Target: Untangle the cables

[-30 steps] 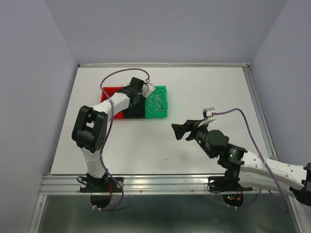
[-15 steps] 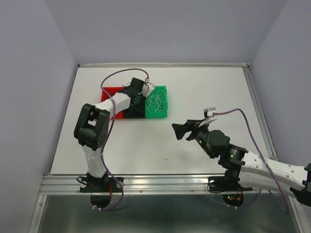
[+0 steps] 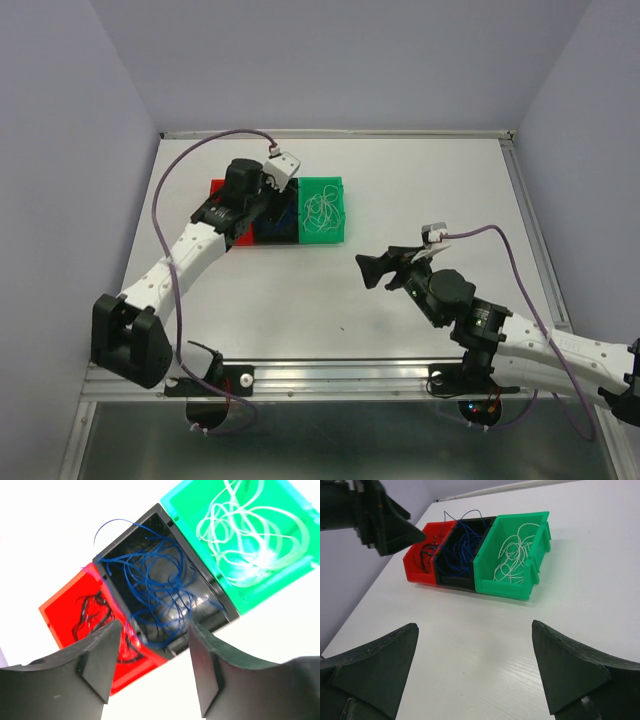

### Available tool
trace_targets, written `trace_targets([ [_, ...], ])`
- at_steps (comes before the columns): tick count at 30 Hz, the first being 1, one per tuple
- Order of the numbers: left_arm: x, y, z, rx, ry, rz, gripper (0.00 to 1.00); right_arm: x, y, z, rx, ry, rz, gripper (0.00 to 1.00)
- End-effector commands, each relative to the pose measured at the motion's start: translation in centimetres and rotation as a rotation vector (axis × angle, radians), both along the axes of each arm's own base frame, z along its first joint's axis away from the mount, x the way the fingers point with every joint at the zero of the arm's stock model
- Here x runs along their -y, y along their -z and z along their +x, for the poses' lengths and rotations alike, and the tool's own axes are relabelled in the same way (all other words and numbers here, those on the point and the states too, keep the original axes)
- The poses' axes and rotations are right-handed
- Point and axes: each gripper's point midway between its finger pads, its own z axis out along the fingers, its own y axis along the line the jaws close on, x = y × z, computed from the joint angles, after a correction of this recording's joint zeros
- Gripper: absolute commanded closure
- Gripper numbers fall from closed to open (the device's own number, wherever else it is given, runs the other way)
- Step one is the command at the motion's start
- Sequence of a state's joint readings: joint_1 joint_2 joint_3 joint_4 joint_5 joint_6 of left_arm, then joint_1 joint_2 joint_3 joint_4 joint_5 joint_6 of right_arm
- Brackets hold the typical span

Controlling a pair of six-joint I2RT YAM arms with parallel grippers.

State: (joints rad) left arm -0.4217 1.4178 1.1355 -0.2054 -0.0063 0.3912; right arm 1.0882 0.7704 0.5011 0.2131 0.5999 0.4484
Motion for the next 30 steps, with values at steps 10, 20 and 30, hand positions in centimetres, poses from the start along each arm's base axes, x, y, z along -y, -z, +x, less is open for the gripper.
trace_targets([
  [10,-2.7,-8.2,-9.7,0.483,0.049,-0.335,0.01,5.9,-0.1,-0.7,0.122,0.129,0.038,0.0],
  [20,-3.9,-9.3,-16.2,0.707,0.155,-0.43,0.01,10.8,3.2,-1.1,0.104,0.269,0.062,0.0],
  [30,-3.8,-9.0,-16.1,0.706,0.157,-0.427,0.01,10.1,3.6,-1.3,0.101,0.235,0.054,0.0],
])
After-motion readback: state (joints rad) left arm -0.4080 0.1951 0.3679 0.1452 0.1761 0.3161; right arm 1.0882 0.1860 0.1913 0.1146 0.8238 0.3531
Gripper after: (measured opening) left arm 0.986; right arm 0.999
